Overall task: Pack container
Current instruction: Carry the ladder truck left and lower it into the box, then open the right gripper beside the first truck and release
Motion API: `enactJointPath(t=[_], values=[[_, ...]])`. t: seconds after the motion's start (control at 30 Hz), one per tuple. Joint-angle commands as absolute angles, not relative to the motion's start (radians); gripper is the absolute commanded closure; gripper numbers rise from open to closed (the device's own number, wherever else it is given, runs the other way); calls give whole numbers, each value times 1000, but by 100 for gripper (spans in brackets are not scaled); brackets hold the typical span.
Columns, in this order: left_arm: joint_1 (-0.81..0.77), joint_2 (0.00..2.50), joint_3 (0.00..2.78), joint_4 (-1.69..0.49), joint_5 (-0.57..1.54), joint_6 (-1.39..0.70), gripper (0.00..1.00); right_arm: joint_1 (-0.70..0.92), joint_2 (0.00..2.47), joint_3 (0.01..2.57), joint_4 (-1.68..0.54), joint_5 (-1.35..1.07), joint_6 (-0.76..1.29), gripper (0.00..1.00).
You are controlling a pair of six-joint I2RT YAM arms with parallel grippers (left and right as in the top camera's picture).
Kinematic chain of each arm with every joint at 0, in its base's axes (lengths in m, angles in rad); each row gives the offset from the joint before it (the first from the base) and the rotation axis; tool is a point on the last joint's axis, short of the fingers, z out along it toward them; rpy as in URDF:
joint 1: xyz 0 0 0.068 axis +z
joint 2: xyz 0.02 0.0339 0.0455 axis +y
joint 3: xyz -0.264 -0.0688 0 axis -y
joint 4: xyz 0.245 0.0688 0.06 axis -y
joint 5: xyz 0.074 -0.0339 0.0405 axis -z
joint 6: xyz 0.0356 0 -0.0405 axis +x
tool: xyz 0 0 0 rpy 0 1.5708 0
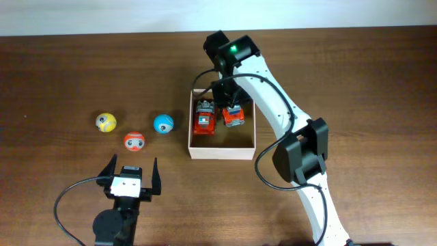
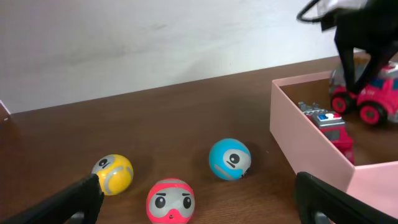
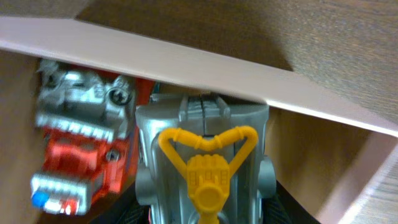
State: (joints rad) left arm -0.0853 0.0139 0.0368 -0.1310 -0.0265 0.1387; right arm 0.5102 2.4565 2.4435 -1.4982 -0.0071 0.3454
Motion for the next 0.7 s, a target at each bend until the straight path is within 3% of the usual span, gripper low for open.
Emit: enactJointPath(t=[0.0,0.43,0.57,0.67], values=[[-80,6,32,-130,-15,152,1,509,2445,2384,-1451,16,410,58],[-80,6,32,-130,-15,152,1,509,2445,2305,-1361,51,477,57],[-80,6,32,-130,-15,152,1,509,2445,2305,-1360,57,477,39],[-80,6,32,-130,-15,152,1,509,2445,2305,-1360,57,477,35]])
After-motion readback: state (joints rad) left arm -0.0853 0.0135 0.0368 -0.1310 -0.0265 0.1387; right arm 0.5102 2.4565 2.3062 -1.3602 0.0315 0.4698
